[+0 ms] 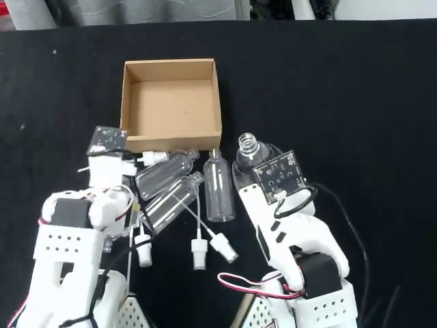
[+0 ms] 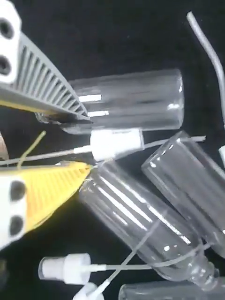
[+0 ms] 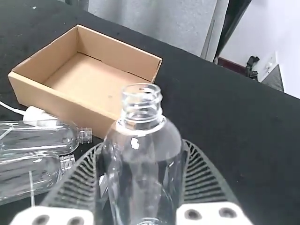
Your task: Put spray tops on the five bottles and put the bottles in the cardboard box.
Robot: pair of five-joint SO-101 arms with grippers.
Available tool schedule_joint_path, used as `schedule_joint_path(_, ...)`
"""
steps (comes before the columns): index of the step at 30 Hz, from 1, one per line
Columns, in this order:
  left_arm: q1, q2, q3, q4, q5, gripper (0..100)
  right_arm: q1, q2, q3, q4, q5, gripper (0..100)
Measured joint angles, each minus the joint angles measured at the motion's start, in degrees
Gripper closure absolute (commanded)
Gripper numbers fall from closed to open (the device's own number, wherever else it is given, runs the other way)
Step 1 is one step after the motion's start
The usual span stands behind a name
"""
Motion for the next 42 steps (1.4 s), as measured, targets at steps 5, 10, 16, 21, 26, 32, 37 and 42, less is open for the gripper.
schedule_joint_path(5, 1.7, 3.8, 0.0, -2.9, 3.1, 86, 0.0, 0.0, 0.0, 0.0, 0.0, 94.9)
schedule_joint_path(10, 2.0, 7.6, 0.0, -6.2, 5.9, 87, 0.0, 0.0, 0.0, 0.0, 0.0, 94.9)
schedule_joint_path(16, 2.0, 12.4, 0.0, -9.5, 8.5, 87, 0.0, 0.0, 0.0, 0.0, 0.0, 94.9)
schedule_joint_path(21, 2.0, 15.6, 0.0, -11.1, 8.8, 87, 0.0, 0.0, 0.0, 0.0, 0.0, 94.9)
schedule_joint_path(26, 1.8, 17.3, 0.0, -11.5, 9.0, 87, 0.0, 0.0, 0.0, 0.0, 0.0, 94.8)
schedule_joint_path(32, 0.3, 17.5, 0.0, -15.0, 9.5, 87, 0.0, 0.0, 0.0, 0.0, 0.0, 94.7)
schedule_joint_path(37, 0.3, 17.5, 0.0, -15.5, 10.5, 87, 0.0, 0.0, 0.0, 0.0, 0.0, 94.7)
schedule_joint_path(42, 0.3, 17.5, 0.1, -16.4, 10.5, 87, 0.0, 0.0, 0.0, 0.0, 0.0, 94.8)
